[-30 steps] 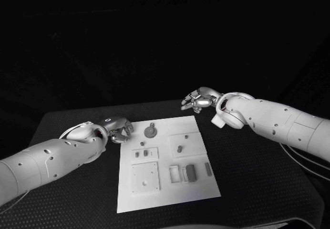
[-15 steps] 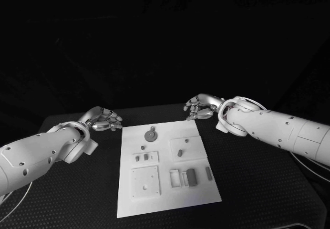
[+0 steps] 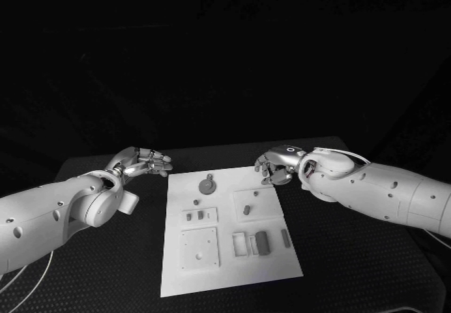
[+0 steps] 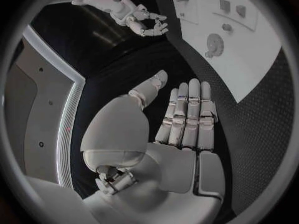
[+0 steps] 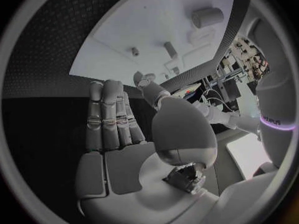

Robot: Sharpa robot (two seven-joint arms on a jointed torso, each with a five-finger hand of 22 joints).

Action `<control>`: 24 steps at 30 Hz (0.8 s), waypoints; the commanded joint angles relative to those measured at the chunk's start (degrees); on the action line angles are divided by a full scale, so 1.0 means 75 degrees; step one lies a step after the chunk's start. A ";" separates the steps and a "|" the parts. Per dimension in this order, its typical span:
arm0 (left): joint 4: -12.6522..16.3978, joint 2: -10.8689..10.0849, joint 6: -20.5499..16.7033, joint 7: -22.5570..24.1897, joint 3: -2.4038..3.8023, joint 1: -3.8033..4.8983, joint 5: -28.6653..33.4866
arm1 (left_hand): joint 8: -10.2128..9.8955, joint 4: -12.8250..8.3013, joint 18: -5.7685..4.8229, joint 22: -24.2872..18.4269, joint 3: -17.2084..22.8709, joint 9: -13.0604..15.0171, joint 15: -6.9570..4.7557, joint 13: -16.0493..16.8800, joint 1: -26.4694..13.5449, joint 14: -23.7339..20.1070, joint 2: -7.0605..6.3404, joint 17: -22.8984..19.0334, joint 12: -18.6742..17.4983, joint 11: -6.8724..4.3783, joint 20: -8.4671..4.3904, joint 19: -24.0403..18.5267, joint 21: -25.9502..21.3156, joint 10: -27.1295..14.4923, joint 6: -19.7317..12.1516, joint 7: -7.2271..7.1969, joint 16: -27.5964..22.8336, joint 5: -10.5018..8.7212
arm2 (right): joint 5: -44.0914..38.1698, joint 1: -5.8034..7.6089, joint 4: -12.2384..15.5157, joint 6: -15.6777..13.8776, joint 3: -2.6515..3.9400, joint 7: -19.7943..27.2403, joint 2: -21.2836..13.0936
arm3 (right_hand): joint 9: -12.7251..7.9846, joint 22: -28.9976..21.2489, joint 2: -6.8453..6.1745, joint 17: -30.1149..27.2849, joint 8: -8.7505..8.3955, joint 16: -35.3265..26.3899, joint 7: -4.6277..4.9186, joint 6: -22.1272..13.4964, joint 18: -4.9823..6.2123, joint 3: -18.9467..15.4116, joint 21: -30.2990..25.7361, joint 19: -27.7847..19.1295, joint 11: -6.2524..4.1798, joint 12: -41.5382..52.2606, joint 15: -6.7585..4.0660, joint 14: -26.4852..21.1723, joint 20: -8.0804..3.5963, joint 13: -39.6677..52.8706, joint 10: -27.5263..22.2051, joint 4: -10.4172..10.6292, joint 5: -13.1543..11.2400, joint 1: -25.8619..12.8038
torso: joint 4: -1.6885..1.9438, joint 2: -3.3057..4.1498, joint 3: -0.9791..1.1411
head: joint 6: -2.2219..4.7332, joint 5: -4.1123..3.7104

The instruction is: Assemble the parts on the task board

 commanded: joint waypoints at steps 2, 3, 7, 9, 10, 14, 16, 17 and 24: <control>0.0116 -0.0057 0.0216 0.0259 0.0005 0.0016 0.0565 | 0.0019 0.0007 0.0013 -0.0035 -0.0072 0.0011 0.0008 -0.0017 -0.0082 0.0045 0.0020 0.0019 -0.0002 -0.0001 0.0032 -0.0011 -0.0015 -0.0064 -0.0049 -0.0006 -0.0050 0.0027 | -0.1142 -0.0098 0.0112 -0.0086 -0.0079 -0.0417 0.0014 | -0.0025 0.0015 -0.0038 0.0025 0.0060 0.0047 0.0072 0.0127 0.0135 -0.0063 0.0041 0.0102 -0.0029 -0.0116 -0.0009 0.0116 -0.0045 -0.0107 0.0167 -0.0007 -0.0015 0.0021 | -0.0027 0.0005 -0.0002 | 0.0005 0.0032; 0.0130 -0.0061 0.0213 0.0255 0.0005 0.0016 0.0572 | 0.0025 0.0009 0.0016 -0.0060 -0.0091 0.0012 0.0011 -0.0026 -0.0090 0.0050 0.0020 0.0031 -0.0006 0.0004 0.0037 -0.0009 -0.0015 -0.0077 -0.0044 -0.0009 -0.0075 0.0028 | -0.1175 -0.0114 0.0127 -0.0089 -0.0124 -0.0436 0.0018 | -0.0027 0.0017 -0.0053 0.0031 0.0072 0.0046 0.0062 0.0155 0.0135 -0.0068 0.0044 0.0120 -0.0040 -0.0134 -0.0018 0.0135 -0.0054 -0.0130 0.0225 -0.0009 -0.0012 0.0017 | -0.0028 0.0006 -0.0001 | 0.0006 0.0033; 0.0173 -0.0067 0.0224 0.0266 0.0005 0.0015 0.0583 | 0.0026 0.0007 0.0024 -0.0104 -0.0120 0.0011 0.0017 -0.0039 -0.0092 0.0052 0.0019 0.0053 -0.0008 0.0012 0.0041 0.0000 -0.0013 -0.0095 -0.0053 -0.0007 -0.0122 0.0027 | -0.1254 -0.0224 0.0068 -0.0169 -0.0177 -0.0473 0.0091 | -0.0044 0.0016 -0.0061 0.0047 0.0085 0.0028 0.0044 0.0203 0.0135 -0.0068 0.0038 0.0153 -0.0063 -0.0208 -0.0040 0.0171 -0.0073 -0.0204 0.0365 -0.0008 -0.0012 0.0017 | -0.0017 0.0006 0.0002 | -0.0015 0.0015; 0.0179 -0.0055 0.0226 0.0269 0.0005 0.0015 0.0601 | 0.0023 0.0008 0.0027 -0.0126 -0.0135 0.0008 0.0020 -0.0047 -0.0095 0.0054 0.0018 0.0065 -0.0009 0.0017 0.0044 0.0004 -0.0012 -0.0106 -0.0063 -0.0003 -0.0145 0.0027 | -0.1260 -0.0264 0.0003 -0.0190 -0.0189 -0.0497 0.0143 | -0.0048 0.0018 -0.0058 0.0056 0.0100 0.0024 0.0030 0.0241 0.0135 -0.0071 0.0039 0.0169 -0.0075 -0.0236 -0.0051 0.0191 -0.0078 -0.0234 0.0432 -0.0007 -0.0012 0.0006 | -0.0006 0.0009 0.0001 | -0.0026 0.0008; 0.0181 -0.0053 0.0238 0.0268 0.0005 0.0015 0.0607 | 0.0020 0.0007 0.0029 -0.0138 -0.0143 0.0006 0.0022 -0.0050 -0.0097 0.0055 0.0017 0.0071 -0.0009 0.0019 0.0046 0.0007 -0.0012 -0.0111 -0.0072 0.0000 -0.0157 0.0027 | -0.1259 -0.0277 -0.0035 -0.0218 -0.0192 -0.0503 0.0176 | -0.0051 0.0019 -0.0049 0.0062 0.0108 0.0022 0.0020 0.0262 0.0135 -0.0070 0.0039 0.0178 -0.0082 -0.0251 -0.0059 0.0202 -0.0081 -0.0250 0.0469 -0.0007 -0.0012 0.0002 | 0.0001 0.0008 0.0001 | -0.0029 0.0009; 0.0178 -0.0047 0.0247 0.0264 0.0005 0.0014 0.0610 | 0.0013 0.0009 0.0032 -0.0174 -0.0171 0.0002 0.0026 -0.0060 -0.0111 0.0061 0.0015 0.0093 -0.0009 0.0025 0.0052 0.0007 -0.0013 -0.0126 -0.0091 0.0009 -0.0189 0.0027 | -0.1230 -0.0322 -0.0094 -0.0263 -0.0194 -0.0494 0.0244 | -0.0057 0.0021 -0.0012 0.0070 0.0121 0.0010 0.0006 0.0300 0.0135 -0.0064 0.0036 0.0189 -0.0088 -0.0294 -0.0065 0.0208 -0.0086 -0.0286 0.0513 -0.0006 -0.0012 -0.0011 | 0.0007 0.0008 0.0007 | -0.0049 0.0042; 0.0174 -0.0046 0.0250 0.0253 0.0005 0.0014 0.0610 | 0.0012 0.0009 0.0034 -0.0190 -0.0183 0.0000 0.0027 -0.0065 -0.0115 0.0065 0.0016 0.0104 -0.0009 0.0027 0.0054 0.0008 -0.0013 -0.0133 -0.0099 0.0012 -0.0203 0.0027 | -0.1195 -0.0333 -0.0124 -0.0278 -0.0194 -0.0485 0.0296 | -0.0057 0.0022 0.0016 0.0076 0.0150 -0.0010 -0.0023 0.0368 0.0135 -0.0060 0.0026 0.0185 -0.0080 -0.0365 -0.0059 0.0201 -0.0086 -0.0336 0.0512 -0.0006 -0.0012 -0.0026 | 0.0002 0.0009 0.0011 | -0.0059 0.0053; 0.0174 -0.0046 0.0251 0.0248 0.0005 0.0014 0.0610 | 0.0011 0.0009 0.0034 -0.0196 -0.0187 0.0000 0.0027 -0.0066 -0.0118 0.0067 0.0015 0.0108 -0.0009 0.0028 0.0054 0.0008 -0.0012 -0.0135 -0.0101 0.0013 -0.0208 0.0027 | -0.1195 -0.0340 -0.0137 -0.0292 -0.0195 -0.0481 0.0315 | -0.0060 0.0022 0.0023 0.0079 0.0156 -0.0022 -0.0031 0.0386 0.0135 -0.0058 0.0019 0.0180 -0.0065 -0.0419 -0.0046 0.0191 -0.0085 -0.0369 0.0479 -0.0007 -0.0013 -0.0030 | 0.0004 0.0012 0.0011 | -0.0063 0.0057; 0.0164 -0.0028 0.0270 0.0231 0.0005 0.0014 0.0610 | 0.0006 0.0010 0.0037 -0.0234 -0.0214 -0.0004 0.0030 -0.0075 -0.0129 0.0075 0.0022 0.0137 -0.0005 0.0032 0.0059 0.0011 -0.0011 -0.0145 -0.0121 0.0021 -0.0241 0.0027 | -0.1153 -0.0405 -0.0289 -0.0267 -0.0197 -0.0491 0.0451 | -0.0137 0.0002 0.0012 0.0082 0.0108 -0.0186 -0.0021 0.0371 0.0116 -0.0029 -0.0141 -0.0063 0.0142 -0.0924 0.0153 -0.0065 -0.0003 -0.0671 0.0093 -0.0011 -0.0011 0.0040 | -0.0006 0.0008 0.0009 | -0.0095 0.0103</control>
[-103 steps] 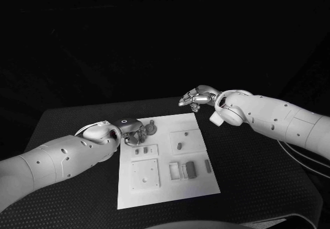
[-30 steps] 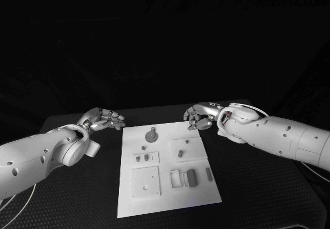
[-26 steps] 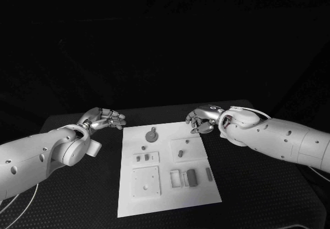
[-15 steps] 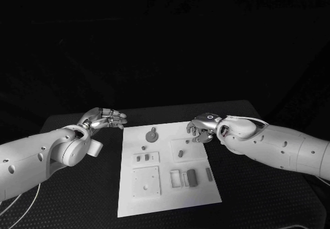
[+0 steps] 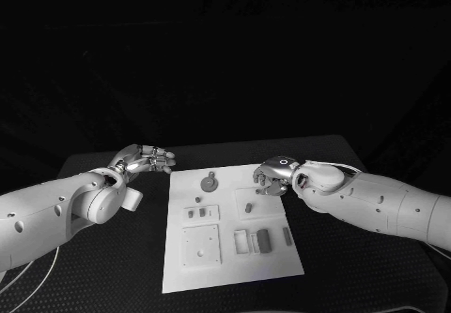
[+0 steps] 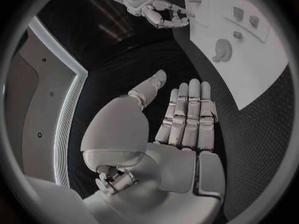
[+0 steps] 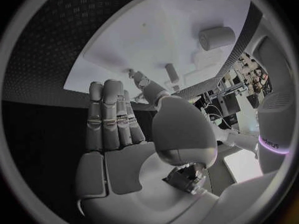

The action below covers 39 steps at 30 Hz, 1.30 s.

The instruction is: Assemble the parts on the task board

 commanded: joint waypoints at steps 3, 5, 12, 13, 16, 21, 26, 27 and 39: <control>0.0015 0.0020 0.0161 0.0088 0.0006 0.0014 0.0085 | 0.0007 0.0000 0.0038 -0.0022 -0.0065 -0.0003 0.0004 -0.0012 -0.0074 0.0050 0.0024 0.0019 -0.0003 0.0005 0.0059 0.0011 -0.0011 -0.0064 -0.0042 -0.0006 -0.0037 0.0026 | -0.0106 -0.0038 -0.0129 -0.0010 -0.0005 -0.0073 0.0069 | -0.0046 -0.0014 0.0015 0.0011 -0.0025 -0.0108 0.0019 0.0004 0.0163 -0.0011 -0.0131 -0.0251 0.0239 -0.0215 0.0109 -0.0222 0.0061 -0.0150 -0.0315 0.0005 -0.0011 0.0089 | -0.0012 -0.0002 0.0001 | -0.0017 0.0023; 0.0022 0.0018 0.0174 0.0082 0.0006 0.0014 0.0085 | 0.0007 0.0000 0.0039 -0.0031 -0.0074 -0.0003 0.0004 -0.0014 -0.0079 0.0052 0.0022 0.0026 -0.0002 0.0005 0.0060 0.0011 -0.0011 -0.0065 -0.0045 -0.0004 -0.0045 0.0026 | -0.0106 -0.0073 -0.0148 -0.0062 -0.0008 -0.0069 0.0082 | -0.0063 -0.0010 0.0013 0.0018 -0.0023 -0.0145 0.0014 0.0024 0.0150 -0.0028 -0.0169 -0.0334 0.0263 -0.0276 0.0135 -0.0318 0.0093 -0.0200 -0.0322 0.0006 -0.0013 0.0095 | -0.0010 -0.0005 -0.0006 | -0.0028 0.0020; 0.0019 0.0016 0.0175 0.0048 0.0006 0.0014 0.0085 | 0.0002 0.0001 0.0042 -0.0065 -0.0101 -0.0007 0.0005 -0.0019 -0.0097 0.0061 0.0029 0.0057 0.0003 0.0006 0.0061 0.0020 -0.0008 -0.0069 -0.0068 0.0004 -0.0073 0.0026 | -0.0101 -0.0138 -0.0182 -0.0154 -0.0009 -0.0090 0.0141 | -0.0091 0.0031 0.0040 0.0045 0.0034 -0.0245 -0.0040 0.0173 0.0110 -0.0075 -0.0262 -0.0605 0.0307 -0.0383 0.0188 -0.0620 0.0186 -0.0303 -0.0249 0.0009 -0.0013 0.0101 | -0.0012 -0.0008 0.0002 | -0.0043 0.0040; 0.0022 0.0015 0.0176 0.0047 0.0006 0.0014 0.0085 | 0.0001 0.0001 0.0042 -0.0070 -0.0105 -0.0008 0.0005 -0.0020 -0.0099 0.0062 0.0031 0.0062 0.0003 0.0006 0.0061 0.0020 -0.0007 -0.0070 -0.0072 0.0006 -0.0078 0.0027 | -0.0101 -0.0144 -0.0191 -0.0144 -0.0010 -0.0083 0.0153 | -0.0098 0.0042 0.0058 0.0055 0.0033 -0.0238 -0.0042 0.0179 0.0115 -0.0076 -0.0255 -0.0610 0.0283 -0.0340 0.0169 -0.0623 0.0191 -0.0286 -0.0143 0.0008 -0.0013 0.0107 | -0.0012 -0.0009 0.0000 | -0.0044 0.0038; 0.0022 0.0015 0.0180 0.0040 0.0006 0.0014 0.0085 | -0.0001 0.0000 0.0043 -0.0082 -0.0114 -0.0009 0.0005 -0.0023 -0.0102 0.0065 0.0032 0.0074 0.0003 0.0007 0.0062 0.0022 -0.0007 -0.0073 -0.0082 0.0009 -0.0088 0.0026 | -0.0106 -0.0158 -0.0209 -0.0170 -0.0011 -0.0057 0.0186 | -0.0109 0.0067 0.0088 0.0078 0.0042 -0.0224 -0.0053 0.0211 0.0130 -0.0081 -0.0238 -0.0612 0.0229 -0.0286 0.0119 -0.0625 0.0201 -0.0263 0.0022 0.0007 -0.0013 0.0126 | -0.0011 -0.0008 -0.0004 | -0.0046 0.0036; 0.0020 0.0013 0.0180 0.0021 0.0006 0.0014 0.0085 | -0.0002 0.0002 0.0044 -0.0096 -0.0124 -0.0010 0.0005 -0.0025 -0.0108 0.0069 0.0037 0.0087 0.0005 0.0008 0.0062 0.0025 -0.0006 -0.0075 -0.0089 0.0013 -0.0099 0.0026 | -0.0106 -0.0179 -0.0212 -0.0176 -0.0011 -0.0044 0.0208 | -0.0102 0.0110 0.0130 0.0113 0.0094 -0.0190 -0.0099 0.0320 0.0166 -0.0095 -0.0193 -0.0572 0.0155 -0.0220 0.0050 -0.0579 0.0213 -0.0219 0.0242 0.0008 -0.0013 0.0149 | -0.0010 -0.0007 -0.0003 | -0.0063 0.0049; 0.0019 0.0018 0.0197 0.0003 0.0006 0.0014 0.0085 | -0.0003 0.0002 0.0043 -0.0114 -0.0139 -0.0011 0.0006 -0.0029 -0.0118 0.0070 0.0037 0.0105 0.0005 0.0010 0.0064 0.0026 -0.0006 -0.0081 -0.0101 0.0018 -0.0116 0.0026 | -0.0106 -0.0195 -0.0234 -0.0215 -0.0012 -0.0018 0.0256 | -0.0092 0.0130 0.0189 0.0125 0.0128 -0.0185 -0.0128 0.0390 0.0187 -0.0089 -0.0173 -0.0551 0.0128 -0.0211 0.0026 -0.0559 0.0223 -0.0202 0.0321 0.0009 -0.0013 0.0162 | -0.0013 -0.0008 0.0001 | -0.0056 0.0048; 0.0018 0.0022 0.0196 -0.0002 0.0006 0.0014 0.0085 | -0.0003 0.0002 0.0043 -0.0117 -0.0142 -0.0011 0.0006 -0.0030 -0.0120 0.0070 0.0038 0.0108 0.0005 0.0010 0.0064 0.0026 -0.0006 -0.0082 -0.0103 0.0019 -0.0120 0.0026 | -0.0106 -0.0199 -0.0235 -0.0199 -0.0013 -0.0019 0.0263 | -0.0088 0.0133 0.0205 0.0128 0.0140 -0.0186 -0.0138 0.0413 0.0190 -0.0088 -0.0172 -0.0551 0.0121 -0.0206 0.0020 -0.0555 0.0227 -0.0197 0.0345 0.0009 -0.0013 0.0161 | -0.0012 -0.0008 0.0001 | -0.0059 0.0049; 0.0018 0.0039 0.0223 -0.0028 0.0006 0.0014 0.0085 | -0.0003 0.0003 0.0042 -0.0151 -0.0164 -0.0011 0.0010 -0.0036 -0.0135 0.0067 0.0053 0.0140 0.0005 0.0014 0.0067 0.0023 -0.0007 -0.0093 -0.0119 0.0024 -0.0154 0.0027 | -0.0147 -0.0287 -0.0358 -0.0018 -0.0126 -0.0030 0.0372 | -0.0068 0.0146 0.0306 0.0102 0.0162 -0.0335 -0.0178 0.0478 0.0196 -0.0082 -0.0259 -0.0711 0.0181 -0.0377 0.0081 -0.0732 0.0299 -0.0245 0.0261 0.0003 -0.0013 0.0135 | -0.0022 -0.0006 0.0005 | -0.0071 0.0062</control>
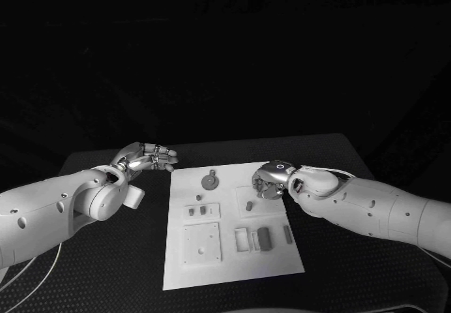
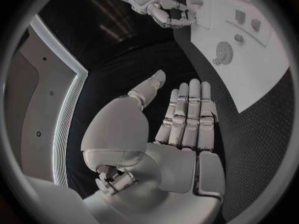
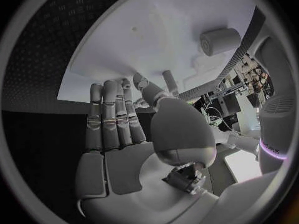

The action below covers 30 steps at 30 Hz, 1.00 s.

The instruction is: Assemble the parts on the task board

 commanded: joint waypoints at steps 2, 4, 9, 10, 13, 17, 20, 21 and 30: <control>0.0017 0.0031 0.0132 0.0018 0.0006 0.0014 0.0056 | -0.0001 0.0007 0.0041 -0.0014 -0.0044 -0.0009 0.0012 -0.0009 -0.0075 0.0067 -0.0008 0.0020 0.0006 -0.0013 0.0039 -0.0006 -0.0007 -0.0066 -0.0047 -0.0011 -0.0042 0.0026 | -0.0167 -0.0044 -0.0073 0.0200 -0.0104 0.0007 0.0036 | -0.0002 0.0010 0.0073 -0.0010 -0.0020 -0.0046 0.0015 -0.0037 0.0047 -0.0023 -0.0045 -0.0073 0.0039 -0.0058 0.0009 -0.0080 0.0018 -0.0033 -0.0030 -0.0008 -0.0013 0.0044 | 0.0001 0.0001 0.0003 | -0.0011 0.0003; 0.0021 0.0030 0.0147 0.0000 0.0006 0.0014 0.0056 | -0.0001 0.0009 0.0041 -0.0021 -0.0048 -0.0008 0.0012 -0.0010 -0.0081 0.0068 -0.0002 0.0027 0.0007 -0.0012 0.0039 -0.0005 -0.0006 -0.0067 -0.0049 -0.0010 -0.0049 0.0026 | -0.0179 -0.0050 -0.0083 0.0196 -0.0140 -0.0002 0.0032 | -0.0001 0.0016 0.0068 -0.0008 -0.0016 -0.0054 0.0012 -0.0026 0.0045 -0.0028 -0.0050 -0.0092 0.0041 -0.0063 0.0012 -0.0096 0.0026 -0.0033 -0.0021 -0.0009 -0.0014 0.0052 | 0.0008 0.0000 0.0000 | -0.0018 -0.0004; 0.0019 0.0019 0.0143 -0.0010 0.0006 0.0014 0.0055 | 0.0000 0.0009 0.0039 -0.0036 -0.0060 -0.0009 0.0015 -0.0013 -0.0093 0.0065 0.0004 0.0042 0.0006 -0.0010 0.0042 -0.0010 -0.0008 -0.0075 -0.0057 -0.0008 -0.0065 0.0026 | -0.0249 -0.0065 -0.0092 0.0098 -0.0156 -0.0057 0.0030 | -0.0005 0.0027 0.0055 -0.0001 -0.0022 -0.0050 0.0013 -0.0030 0.0050 -0.0032 -0.0045 -0.0099 0.0039 -0.0068 0.0010 -0.0097 0.0030 -0.0032 -0.0008 -0.0009 -0.0013 0.0075 | -0.0006 0.0002 0.0003 | -0.0022 0.0006; 0.0020 0.0019 0.0144 -0.0015 0.0006 0.0014 0.0055 | 0.0000 0.0009 0.0039 -0.0040 -0.0063 -0.0009 0.0016 -0.0014 -0.0096 0.0064 0.0005 0.0046 0.0006 -0.0009 0.0042 -0.0012 -0.0008 -0.0076 -0.0058 -0.0007 -0.0069 0.0026 | -0.0275 -0.0065 -0.0093 0.0057 -0.0156 -0.0079 0.0030 | -0.0008 0.0032 0.0058 0.0003 -0.0025 -0.0045 0.0014 -0.0034 0.0052 -0.0032 -0.0041 -0.0096 0.0037 -0.0066 0.0008 -0.0091 0.0032 -0.0030 0.0003 -0.0009 -0.0013 0.0083 | -0.0008 0.0002 0.0003 | -0.0022 0.0006; 0.0022 0.0028 0.0158 -0.0026 0.0006 0.0014 0.0055 | 0.0000 0.0010 0.0038 -0.0050 -0.0068 -0.0009 0.0017 -0.0016 -0.0102 0.0063 0.0012 0.0056 0.0006 -0.0007 0.0043 -0.0014 -0.0008 -0.0080 -0.0064 -0.0005 -0.0080 0.0026 | -0.0352 -0.0066 -0.0110 -0.0001 -0.0156 -0.0145 0.0030 | -0.0018 0.0047 0.0077 0.0016 -0.0043 -0.0033 0.0025 -0.0056 0.0053 -0.0021 -0.0025 -0.0083 0.0028 -0.0069 -0.0001 -0.0075 0.0030 -0.0025 0.0027 -0.0011 -0.0013 0.0131 | 0.0000 0.0002 0.0001 | -0.0021 -0.0011; 0.0017 0.0031 0.0166 -0.0038 0.0006 0.0014 0.0055 | 0.0000 0.0010 0.0038 -0.0063 -0.0074 -0.0009 0.0019 -0.0019 -0.0110 0.0062 0.0023 0.0070 0.0006 -0.0006 0.0045 -0.0016 -0.0008 -0.0085 -0.0071 -0.0003 -0.0093 0.0026 | -0.0396 -0.0066 -0.0124 0.0007 -0.0156 -0.0180 0.0021 | -0.0031 0.0065 0.0116 0.0031 -0.0065 -0.0018 0.0038 -0.0084 0.0053 0.0014 -0.0005 -0.0064 0.0010 -0.0064 -0.0018 -0.0052 0.0017 -0.0014 0.0075 -0.0015 -0.0012 0.0237 | 0.0006 -0.0004 -0.0001 | -0.0027 -0.0015; 0.0009 0.0028 0.0166 -0.0049 0.0006 0.0014 0.0055 | 0.0001 0.0012 0.0038 -0.0072 -0.0078 -0.0009 0.0020 -0.0021 -0.0117 0.0063 0.0031 0.0080 0.0006 -0.0004 0.0046 -0.0017 -0.0007 -0.0088 -0.0074 -0.0002 -0.0102 0.0026 | -0.0403 -0.0066 -0.0121 0.0014 -0.0156 -0.0177 0.0014 | -0.0035 0.0079 0.0150 0.0042 -0.0066 -0.0006 0.0041 -0.0080 0.0053 0.0042 0.0012 -0.0044 -0.0001 -0.0062 -0.0030 -0.0029 0.0010 -0.0007 0.0106 -0.0013 -0.0012 0.0303 | 0.0002 0.0002 -0.0001 | -0.0025 -0.0012; 0.0008 0.0027 0.0168 -0.0051 0.0006 0.0014 0.0055 | 0.0001 0.0012 0.0038 -0.0074 -0.0079 -0.0009 0.0020 -0.0021 -0.0118 0.0063 0.0034 0.0083 0.0006 -0.0004 0.0046 -0.0017 -0.0007 -0.0089 -0.0076 -0.0001 -0.0104 0.0027 | -0.0409 -0.0066 -0.0116 0.0011 -0.0156 -0.0177 0.0015 | -0.0036 0.0083 0.0163 0.0045 -0.0065 -0.0004 0.0040 -0.0074 0.0053 0.0063 0.0016 -0.0037 -0.0004 -0.0064 -0.0033 -0.0022 0.0007 -0.0006 0.0115 -0.0012 -0.0012 0.0330 | 0.0002 0.0002 -0.0001 | -0.0025 -0.0012; 0.0011 0.0029 0.0163 -0.0062 0.0006 0.0014 0.0054 | -0.0001 0.0009 0.0037 -0.0091 -0.0084 -0.0010 0.0022 -0.0025 -0.0122 0.0061 0.0044 0.0101 0.0005 -0.0002 0.0047 -0.0022 -0.0008 -0.0097 -0.0087 0.0002 -0.0122 0.0027 | -0.0524 -0.0069 -0.0102 0.0015 -0.0156 -0.0276 0.0030 | -0.0080 0.0137 -0.0023 0.0079 -0.0068 0.0011 0.0044 0.0016 0.0053 0.1542 0.0094 0.0150 -0.0065 -0.0067 -0.0090 0.0137 -0.0007 0.0046 0.0356 0.0014 -0.0013 0.0245 | 0.0002 0.0002 -0.0001 | -0.0029 -0.0016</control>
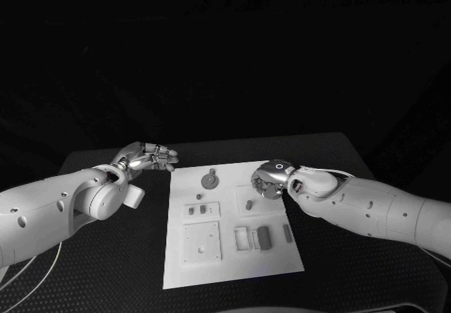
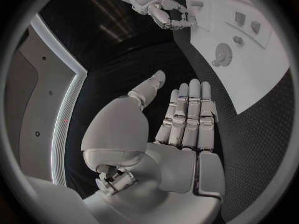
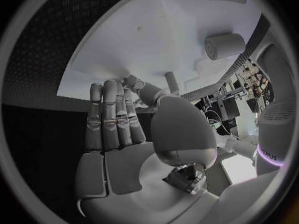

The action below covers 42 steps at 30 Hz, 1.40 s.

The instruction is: Assemble the parts on the task board

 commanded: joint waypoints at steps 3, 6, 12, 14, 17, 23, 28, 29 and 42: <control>0.0014 0.0012 0.0106 0.0025 0.0006 0.0014 0.0043 | -0.0002 0.0010 0.0038 -0.0020 -0.0046 -0.0010 -0.0005 -0.0012 -0.0088 0.0033 0.0014 0.0021 0.0005 0.0000 0.0047 -0.0025 -0.0008 -0.0046 -0.0042 -0.0001 -0.0040 0.0027 | -0.0277 -0.0070 -0.0050 0.0319 -0.0050 -0.0261 -0.0008 | 0.0013 0.0036 0.0045 0.0026 -0.0005 0.0022 0.0005 0.0069 0.0049 0.0134 0.0059 0.0065 -0.0041 0.0059 -0.0027 0.0083 -0.0030 0.0023 0.0111 -0.0005 -0.0012 -0.0067 | 0.0004 0.0001 -0.0003 | -0.0004 -0.0009; 0.0015 0.0004 0.0103 0.0020 0.0006 0.0014 0.0035 | -0.0002 0.0008 0.0038 -0.0024 -0.0046 -0.0010 -0.0005 -0.0013 -0.0085 0.0033 0.0016 0.0025 0.0005 0.0001 0.0047 -0.0025 -0.0008 -0.0048 -0.0044 -0.0001 -0.0044 0.0027 | -0.0305 -0.0070 -0.0061 0.0345 -0.0050 -0.0292 -0.0007 | 0.0019 0.0053 0.0043 0.0035 0.0006 0.0032 -0.0003 0.0081 0.0049 0.0182 0.0081 0.0086 -0.0054 0.0063 -0.0040 0.0109 -0.0048 0.0032 0.0144 -0.0007 -0.0012 -0.0072 | 0.0004 0.0001 -0.0001 | -0.0011 -0.0009; 0.0019 0.0004 0.0100 0.0019 0.0006 0.0014 0.0033 | -0.0003 0.0006 0.0038 -0.0035 -0.0047 -0.0011 -0.0004 -0.0015 -0.0078 0.0033 0.0016 0.0037 0.0004 0.0002 0.0048 -0.0028 -0.0007 -0.0054 -0.0053 0.0002 -0.0054 0.0027 | -0.0306 -0.0072 -0.0058 0.0386 -0.0050 -0.0300 0.0005 | 0.0031 0.0078 0.0032 0.0051 0.0026 0.0049 -0.0012 0.0102 0.0049 0.0233 0.0113 0.0120 -0.0071 0.0065 -0.0058 0.0153 -0.0071 0.0045 0.0189 -0.0007 -0.0013 -0.0094 | -0.0008 0.0003 -0.0002 | -0.0021 -0.0016; 0.0019 0.0008 0.0106 0.0016 0.0006 0.0014 0.0033 | -0.0004 0.0006 0.0038 -0.0038 -0.0047 -0.0012 -0.0004 -0.0016 -0.0076 0.0034 0.0016 0.0042 0.0004 0.0003 0.0048 -0.0029 -0.0007 -0.0055 -0.0055 0.0002 -0.0057 0.0027 | -0.0305 -0.0072 -0.0051 0.0402 -0.0050 -0.0300 0.0008 | 0.0036 0.0086 0.0027 0.0056 0.0034 0.0053 -0.0016 0.0110 0.0049 0.0245 0.0124 0.0132 -0.0080 0.0071 -0.0066 0.0166 -0.0079 0.0052 0.0215 -0.0007 -0.0012 -0.0106 | -0.0008 0.0002 -0.0002 | -0.0028 -0.0016; 0.0021 0.0008 0.0111 0.0015 0.0006 0.0014 0.0032 | -0.0004 0.0006 0.0038 -0.0043 -0.0047 -0.0012 -0.0004 -0.0017 -0.0074 0.0035 0.0017 0.0047 0.0004 0.0004 0.0049 -0.0029 -0.0007 -0.0057 -0.0059 0.0004 -0.0061 0.0027 | -0.0305 -0.0072 -0.0032 0.0397 -0.0050 -0.0302 0.0010 | 0.0044 0.0098 0.0030 0.0064 0.0048 0.0061 -0.0022 0.0127 0.0049 0.0257 0.0139 0.0150 -0.0092 0.0078 -0.0077 0.0189 -0.0088 0.0062 0.0250 -0.0004 -0.0012 -0.0136 | -0.0004 0.0000 0.0000 | -0.0029 -0.0019; 0.0016 0.0008 0.0100 0.0017 0.0006 0.0014 0.0027 | -0.0004 0.0006 0.0038 -0.0049 -0.0047 -0.0012 -0.0004 -0.0019 -0.0070 0.0036 0.0019 0.0055 0.0005 0.0005 0.0049 -0.0028 -0.0006 -0.0059 -0.0063 0.0005 -0.0067 0.0028 | -0.0341 -0.0072 0.0020 0.0356 -0.0050 -0.0401 0.0003 | 0.0084 0.0140 0.0028 0.0100 0.0121 0.0109 -0.0068 0.0228 0.0049 0.0288 0.0210 0.0246 -0.0149 0.0112 -0.0134 0.0294 -0.0139 0.0104 0.0384 -0.0005 -0.0012 -0.0196 | 0.0001 0.0000 0.0001 | -0.0032 -0.0011; 0.0016 0.0011 0.0097 0.0021 0.0006 0.0014 0.0026 | -0.0003 0.0006 0.0039 -0.0053 -0.0047 -0.0012 -0.0004 -0.0019 -0.0067 0.0037 0.0020 0.0061 0.0005 0.0005 0.0049 -0.0028 -0.0005 -0.0061 -0.0064 0.0006 -0.0070 0.0028 | -0.0382 -0.0072 0.0074 0.0246 -0.0050 -0.0478 -0.0017 | 0.0114 0.0167 0.0011 0.0123 0.0167 0.0139 -0.0100 0.0292 0.0049 0.0307 0.0262 0.0326 -0.0189 0.0130 -0.0175 0.0375 -0.0186 0.0134 0.0468 -0.0006 -0.0012 -0.0216 | 0.0006 0.0000 -0.0001 | -0.0036 -0.0009; 0.0016 0.0010 0.0100 0.0021 0.0006 0.0014 0.0026 | -0.0003 0.0006 0.0039 -0.0054 -0.0047 -0.0012 -0.0004 -0.0019 -0.0067 0.0038 0.0020 0.0062 0.0005 0.0005 0.0049 -0.0028 -0.0005 -0.0061 -0.0064 0.0006 -0.0071 0.0027 | -0.0385 -0.0072 0.0090 0.0197 -0.0049 -0.0501 -0.0022 | 0.0121 0.0173 0.0004 0.0129 0.0177 0.0146 -0.0107 0.0305 0.0049 0.0311 0.0275 0.0345 -0.0199 0.0135 -0.0185 0.0396 -0.0197 0.0141 0.0488 -0.0006 -0.0012 -0.0220 | 0.0005 0.0000 -0.0001 | -0.0037 -0.0007; 0.0019 -0.0007 0.0088 0.0017 0.0006 0.0014 0.0025 | -0.0002 0.0006 0.0039 -0.0065 -0.0049 -0.0012 -0.0004 -0.0022 -0.0061 0.0040 0.0019 0.0076 0.0006 0.0007 0.0049 -0.0028 -0.0003 -0.0064 -0.0069 0.0007 -0.0082 0.0028 | -0.0398 -0.0070 0.0243 0.0084 -0.0044 -0.0645 -0.0125 | 0.0172 0.0211 -0.0035 0.0164 0.0239 0.0187 -0.0145 0.0386 0.0049 0.0333 0.0353 0.0468 -0.0256 0.0161 -0.0244 0.0528 -0.0266 0.0201 0.0614 -0.0003 -0.0012 -0.0262 | -0.0002 0.0002 -0.0008 | -0.0057 0.0018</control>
